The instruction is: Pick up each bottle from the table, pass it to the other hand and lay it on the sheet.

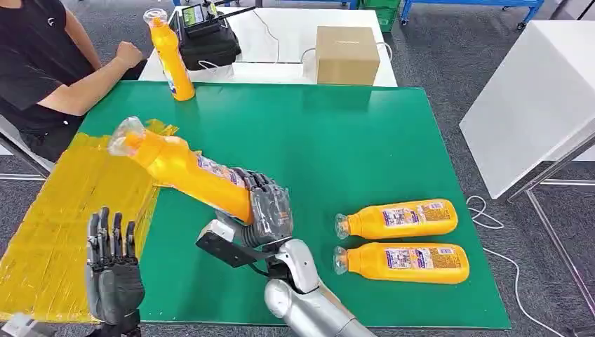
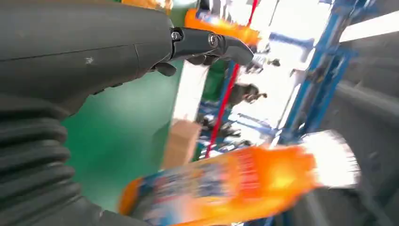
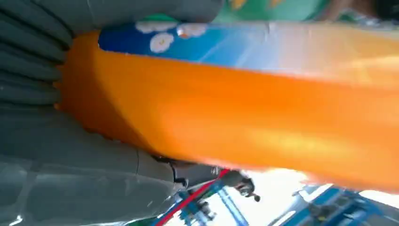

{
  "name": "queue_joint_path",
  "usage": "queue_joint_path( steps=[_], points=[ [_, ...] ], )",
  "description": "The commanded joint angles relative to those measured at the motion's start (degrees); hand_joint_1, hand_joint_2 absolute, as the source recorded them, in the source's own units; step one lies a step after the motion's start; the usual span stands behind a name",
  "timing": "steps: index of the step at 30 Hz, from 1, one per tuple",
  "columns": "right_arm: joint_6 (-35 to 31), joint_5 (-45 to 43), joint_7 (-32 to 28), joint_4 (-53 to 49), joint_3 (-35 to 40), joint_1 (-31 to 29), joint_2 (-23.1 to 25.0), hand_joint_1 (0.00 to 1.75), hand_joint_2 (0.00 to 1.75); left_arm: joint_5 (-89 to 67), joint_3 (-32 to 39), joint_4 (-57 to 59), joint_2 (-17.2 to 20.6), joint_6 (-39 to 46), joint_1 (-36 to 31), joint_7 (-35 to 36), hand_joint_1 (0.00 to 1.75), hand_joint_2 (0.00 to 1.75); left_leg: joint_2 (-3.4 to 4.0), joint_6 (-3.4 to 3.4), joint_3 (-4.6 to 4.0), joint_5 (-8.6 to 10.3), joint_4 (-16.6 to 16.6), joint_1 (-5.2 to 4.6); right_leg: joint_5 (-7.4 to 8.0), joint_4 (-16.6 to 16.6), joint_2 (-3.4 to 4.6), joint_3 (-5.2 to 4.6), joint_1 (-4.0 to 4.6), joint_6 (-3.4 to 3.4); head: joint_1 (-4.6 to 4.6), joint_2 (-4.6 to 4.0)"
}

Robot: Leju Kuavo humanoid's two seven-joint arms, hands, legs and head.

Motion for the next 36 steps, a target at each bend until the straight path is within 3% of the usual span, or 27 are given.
queue_joint_path(
  steps=[1,12,28,29,30,31,36],
  points=[
    [2.5,-4.9,-1.2,-2.5,15.0,-0.3,-1.2,1.75,1.75,-2.2,-7.7,2.0,0.8,2.0,0.0,-0.5,0.0,1.75,0.01,0.01,0.22,-0.03,-0.1,-0.02,-0.01,-0.1,-0.06,0.18,-0.01,-0.05,0.0,0.0],
    [6.8,-8.0,-0.7,-1.6,21.6,-0.8,-1.2,1.75,1.75,-0.9,-9.7,-0.4,1.9,3.6,1.2,-1.2,0.0,1.75,0.0,0.02,0.32,-0.06,-0.1,0.0,-0.04,-0.1,-0.08,0.31,0.03,-0.05,0.0,0.0],
    [16.4,-5.3,-7.1,4.3,33.8,2.2,-1.2,1.75,1.75,6.2,-4.8,0.0,1.5,1.7,0.6,-1.5,0.0,1.75,-0.15,0.01,0.38,-0.01,-0.2,0.01,-0.06,-0.2,-0.26,0.38,0.04,-0.06,0.0,0.0],
    [17.5,-4.5,-7.7,4.9,34.3,2.3,-1.2,1.75,1.75,7.2,-4.3,0.2,1.3,1.2,0.4,-2.0,0.51,1.75,-0.12,0.0,0.24,0.02,-0.2,0.0,-0.04,-0.1,-0.26,0.22,0.02,-0.03,0.0,0.0],
    [17.5,-4.5,-7.7,4.9,34.3,2.3,-1.2,1.75,1.75,7.2,-4.3,0.2,1.3,1.2,0.4,-2.0,0.51,1.75,-0.18,0.01,0.36,0.02,-0.2,-0.01,-0.07,-0.2,-0.34,0.34,0.01,-0.05,0.02,0.0],
    [17.4,-4.2,-7.7,5.0,34.1,2.6,-1.2,1.75,1.75,7.5,-4.1,0.0,1.3,0.4,0.4,-2.4,1.75,1.75,-0.15,0.0,0.32,0.02,-0.2,0.01,-0.05,-0.2,-0.31,0.29,0.03,-0.05,0.0,0.0],
    [17.5,-4.1,-7.6,5.0,33.7,2.4,-1.2,1.75,1.75,7.2,-4.1,-0.3,1.3,0.2,0.6,-2.8,1.75,1.75,-0.2,0.0,0.3,0.05,-0.2,0.02,-0.04,-0.2,-0.39,0.26,0.04,-0.06,0.0,0.0]
  ],
)
